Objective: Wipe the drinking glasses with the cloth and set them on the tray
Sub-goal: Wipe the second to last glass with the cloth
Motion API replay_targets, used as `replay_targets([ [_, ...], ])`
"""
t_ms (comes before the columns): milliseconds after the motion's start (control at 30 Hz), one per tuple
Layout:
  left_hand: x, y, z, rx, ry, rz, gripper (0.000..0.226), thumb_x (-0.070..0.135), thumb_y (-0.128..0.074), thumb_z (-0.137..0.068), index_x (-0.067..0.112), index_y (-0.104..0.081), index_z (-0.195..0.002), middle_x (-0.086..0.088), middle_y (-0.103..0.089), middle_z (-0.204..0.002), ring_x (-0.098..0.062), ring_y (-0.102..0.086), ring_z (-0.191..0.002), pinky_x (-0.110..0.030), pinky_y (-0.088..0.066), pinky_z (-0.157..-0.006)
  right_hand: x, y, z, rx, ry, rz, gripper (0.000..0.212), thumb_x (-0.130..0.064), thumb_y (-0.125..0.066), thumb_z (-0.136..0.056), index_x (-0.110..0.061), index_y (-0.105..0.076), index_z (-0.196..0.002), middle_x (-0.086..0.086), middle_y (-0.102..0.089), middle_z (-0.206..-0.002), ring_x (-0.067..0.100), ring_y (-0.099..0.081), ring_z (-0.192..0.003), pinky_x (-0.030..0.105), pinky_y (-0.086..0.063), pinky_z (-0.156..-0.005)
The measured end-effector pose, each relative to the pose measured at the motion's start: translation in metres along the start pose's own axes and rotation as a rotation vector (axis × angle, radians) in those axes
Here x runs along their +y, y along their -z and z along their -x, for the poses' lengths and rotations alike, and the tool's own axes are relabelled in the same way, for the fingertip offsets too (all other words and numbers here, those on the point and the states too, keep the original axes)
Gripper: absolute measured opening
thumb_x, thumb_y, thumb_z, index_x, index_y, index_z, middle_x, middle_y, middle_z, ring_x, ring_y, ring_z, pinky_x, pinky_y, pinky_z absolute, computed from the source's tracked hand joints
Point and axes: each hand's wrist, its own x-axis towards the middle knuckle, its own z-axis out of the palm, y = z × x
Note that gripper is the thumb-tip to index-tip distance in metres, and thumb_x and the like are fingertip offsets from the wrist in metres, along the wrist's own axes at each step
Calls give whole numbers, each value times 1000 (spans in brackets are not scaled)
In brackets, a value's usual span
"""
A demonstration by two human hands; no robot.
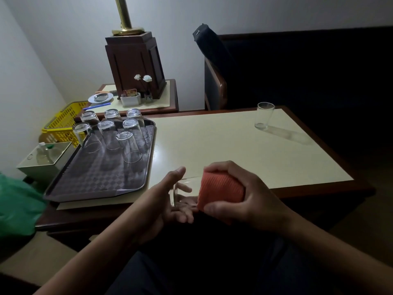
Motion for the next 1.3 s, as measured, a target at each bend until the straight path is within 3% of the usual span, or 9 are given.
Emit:
replay_targets([
  [167,5,12,6,-74,-416,-454,46,19,-74,-89,27,-62,-133,-12,-66,-128,-36,-71,-99,-35,-58,-91,-9,-2,-6,-9,-427,-735,43,-19,-87,-73,-27,-76,-113,12,-67,-118,29,-75,-101,53,-63,-91],
  [233,8,14,7,-73,-384,-370,41,19,-79,-88,22,-66,-127,-21,-66,-124,-48,-66,-91,-36,-60,-86,-14,0,-4,-49,-378,-636,49,-18,-90,-74,-33,-73,-118,9,-62,-125,28,-73,-103,47,-65,-86],
  [367,12,12,3,-40,-86,-128,56,42,-74,-84,5,-61,-123,-32,-63,-104,-30,-58,-57,-24,-45,-42,-13,5,2,-116,-34,45,78,-24,-98,-74,-44,-57,-137,-20,-55,-138,8,-65,-114,28,-62,-81],
  [533,10,17,12,-162,-273,-392,46,18,-77,-90,26,-62,-133,-20,-64,-128,-34,-72,-97,-40,-61,-91,0,1,-6,-55,-353,-571,58,-19,-91,-71,-34,-71,-123,11,-60,-128,29,-72,-106,52,-64,-91],
  [600,12,16,12,-140,-343,-440,46,18,-76,-88,27,-63,-131,-19,-64,-126,-38,-72,-95,-36,-61,-88,0,5,-6,-74,-358,-570,59,-18,-93,-72,-34,-70,-124,10,-61,-128,31,-73,-106,53,-63,-93],
  [733,7,5,6,-11,-168,-242,53,44,-61,-94,3,-58,-127,-29,-66,-83,-33,-64,-59,-30,-52,-52,-7,12,2,-99,76,209,79,-34,-96,-75,-42,-56,-142,-22,-55,-145,11,-61,-129,26,-58,-96],
  [967,8,14,11,-105,-411,-470,43,18,-74,-89,19,-61,-130,-12,-72,-119,-31,-74,-96,-34,-60,-89,-3,12,-5,-106,-335,-536,60,-17,-88,-73,-34,-69,-127,10,-58,-130,33,-70,-109,52,-65,-88],
  [1167,5,8,2,10,-104,-129,62,48,-64,-87,-2,-58,-123,-33,-63,-94,-28,-59,-50,-25,-46,-43,-8,6,3,-98,105,212,77,-33,-96,-76,-44,-56,-142,-24,-55,-144,8,-58,-131,27,-57,-98],
  [1300,7,13,4,-127,-208,-167,51,33,-73,-89,16,-59,-136,-23,-65,-124,-42,-72,-88,-41,-63,-80,-5,3,-2,-45,-132,-199,68,-24,-95,-71,-44,-66,-130,-10,-62,-128,15,-71,-103,35,-64,-80],
])
